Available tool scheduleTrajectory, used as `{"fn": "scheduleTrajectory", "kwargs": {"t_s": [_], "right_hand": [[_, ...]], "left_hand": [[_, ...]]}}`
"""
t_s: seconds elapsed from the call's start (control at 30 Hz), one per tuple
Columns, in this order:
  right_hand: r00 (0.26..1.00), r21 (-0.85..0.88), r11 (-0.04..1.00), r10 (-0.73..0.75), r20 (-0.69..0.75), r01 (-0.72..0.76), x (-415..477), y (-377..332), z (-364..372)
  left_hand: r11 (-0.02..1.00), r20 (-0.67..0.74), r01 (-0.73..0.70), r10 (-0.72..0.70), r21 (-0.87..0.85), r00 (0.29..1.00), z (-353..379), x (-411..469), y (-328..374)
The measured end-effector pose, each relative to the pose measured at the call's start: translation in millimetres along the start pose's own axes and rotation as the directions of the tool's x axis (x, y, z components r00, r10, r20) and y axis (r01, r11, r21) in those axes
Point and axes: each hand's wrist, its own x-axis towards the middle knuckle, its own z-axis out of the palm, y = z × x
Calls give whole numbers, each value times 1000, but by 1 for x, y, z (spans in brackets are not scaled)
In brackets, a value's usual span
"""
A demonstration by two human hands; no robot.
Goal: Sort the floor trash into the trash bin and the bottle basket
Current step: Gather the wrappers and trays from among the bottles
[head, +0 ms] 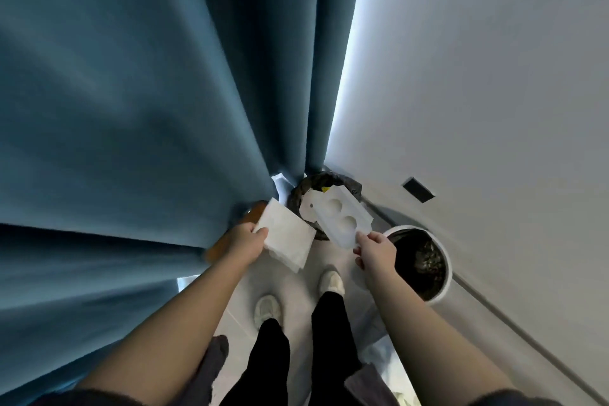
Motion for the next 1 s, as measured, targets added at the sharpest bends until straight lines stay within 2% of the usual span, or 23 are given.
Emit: {"fn": "scheduleTrajectory", "kwargs": {"t_s": [0.13, 0.33, 0.6, 0.73, 0.87, 1.0], "right_hand": [[999, -113, 993, 26, -23, -28, 66, -5, -8], [993, -166, 980, 106, -48, -113, 169, 10, 7], [948, 1, 950, 311, -68, -312, 294, 46, 57], [931, 33, 935, 355, -91, -353, 345, 60, 79], [932, 3, 935, 355, -80, -356, 384, 73, 97], [908, -118, 900, 416, -52, -419, 410, 85, 107]], "left_hand": [[988, 15, 60, -63, 142, 998, 50, 42, 21], [972, 76, 126, -143, 200, 987, 116, 128, 19], [947, 63, 151, -175, 283, 982, 186, 248, -16], [946, 51, 159, -180, 284, 982, 217, 302, -32], [946, 43, 166, -185, 280, 982, 243, 346, -42], [861, 12, 230, -264, 454, 964, 256, 372, -52]]}}
